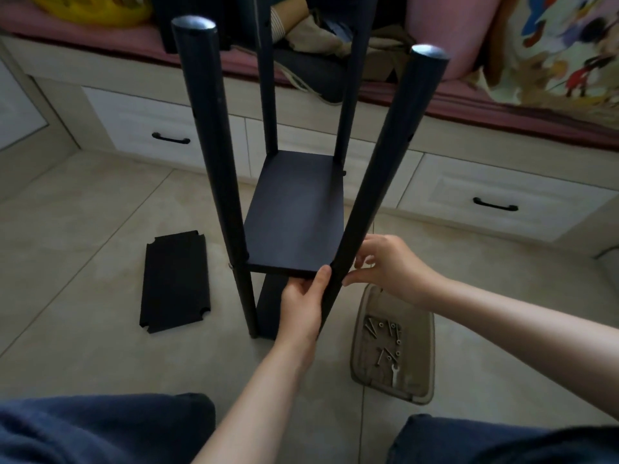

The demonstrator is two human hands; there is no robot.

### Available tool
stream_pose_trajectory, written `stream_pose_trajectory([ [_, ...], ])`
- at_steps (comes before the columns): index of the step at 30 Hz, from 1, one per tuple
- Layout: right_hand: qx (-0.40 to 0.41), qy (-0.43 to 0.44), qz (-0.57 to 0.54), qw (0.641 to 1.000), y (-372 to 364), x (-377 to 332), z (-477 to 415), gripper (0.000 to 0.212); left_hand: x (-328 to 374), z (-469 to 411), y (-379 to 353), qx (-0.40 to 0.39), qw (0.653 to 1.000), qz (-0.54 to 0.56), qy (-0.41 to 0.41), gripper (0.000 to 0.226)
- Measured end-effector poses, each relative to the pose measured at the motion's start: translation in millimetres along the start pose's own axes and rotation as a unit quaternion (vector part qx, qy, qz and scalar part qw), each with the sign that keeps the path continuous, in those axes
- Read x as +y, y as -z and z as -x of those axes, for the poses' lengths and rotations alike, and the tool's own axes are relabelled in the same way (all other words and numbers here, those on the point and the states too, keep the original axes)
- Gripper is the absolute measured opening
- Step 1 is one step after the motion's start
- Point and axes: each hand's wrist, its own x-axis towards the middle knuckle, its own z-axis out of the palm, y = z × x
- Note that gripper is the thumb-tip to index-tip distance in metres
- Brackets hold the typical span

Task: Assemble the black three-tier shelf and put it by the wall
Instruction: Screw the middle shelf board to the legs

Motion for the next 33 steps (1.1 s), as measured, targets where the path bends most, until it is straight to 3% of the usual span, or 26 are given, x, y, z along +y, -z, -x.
stream_pose_trajectory([
  [4, -0.02, -0.008, 0.029, 0.999, 4.2, -0.1, -0.6, 0.017, 4.9, 8.8, -3.5, 0.056, 0.989, -0.134, -0.024, 0.021],
  [6, -0.023, -0.011, 0.036, 0.999, 6.4, -1.1, -0.1, 0.014, 9.0, 16.1, 2.6, 0.077, 0.958, -0.269, -0.066, 0.017],
  [8, -0.03, -0.011, 0.032, 0.999, 8.3, -2.3, 0.2, 0.014, 13.3, 26.4, 8.0, 0.114, 0.871, -0.442, -0.181, 0.015],
  [10, -0.035, -0.015, 0.026, 0.999, 9.8, -3.0, -0.2, 0.017, 20.3, 33.7, 8.0, 0.122, 0.779, -0.521, -0.327, 0.031],
  [12, -0.039, -0.02, 0.024, 0.999, 10.6, -3.2, -1.2, 0.021, 26.4, 30.6, 4.2, 0.092, 0.715, -0.559, -0.408, 0.055],
  [13, -0.042, -0.022, 0.026, 0.999, 10.8, -3.2, -1.9, 0.021, 29.7, 27.2, 1.4, 0.076, 0.703, -0.574, -0.413, 0.062],
  [15, -0.051, -0.023, 0.035, 0.998, 10.6, -3.6, -2.6, 0.021, 34.0, 19.7, -2.2, 0.047, 0.712, -0.582, -0.39, 0.064],
  [19, -0.082, -0.041, 0.022, 0.996, 14.9, -2.4, -3.8, 0.018, 32.9, 8.7, -0.1, 0.032, 0.724, -0.559, -0.402, 0.048],
  [23, -0.072, -0.152, -0.092, 0.981, 17.1, 3.7, -7.9, 0.025, 27.9, 4.6, 1.7, 0.03, 0.733, -0.544, -0.407, 0.046],
  [26, -0.036, -0.264, -0.194, 0.944, 8.1, 2.8, -13.4, 0.017, 26.4, 4.1, 1.3, 0.024, 0.743, -0.538, -0.398, 0.046],
  [28, -0.049, -0.319, -0.265, 0.909, 1.4, 0.9, -16.2, 0.029, 26.1, 4.0, 1.1, 0.022, 0.743, -0.538, -0.397, 0.047],
  [33, -0.095, -0.352, -0.342, 0.866, -0.5, 1.0, -19.4, 0.033, 24.6, 2.4, 3.3, 0.035, 0.72, -0.551, -0.421, 0.047],
])
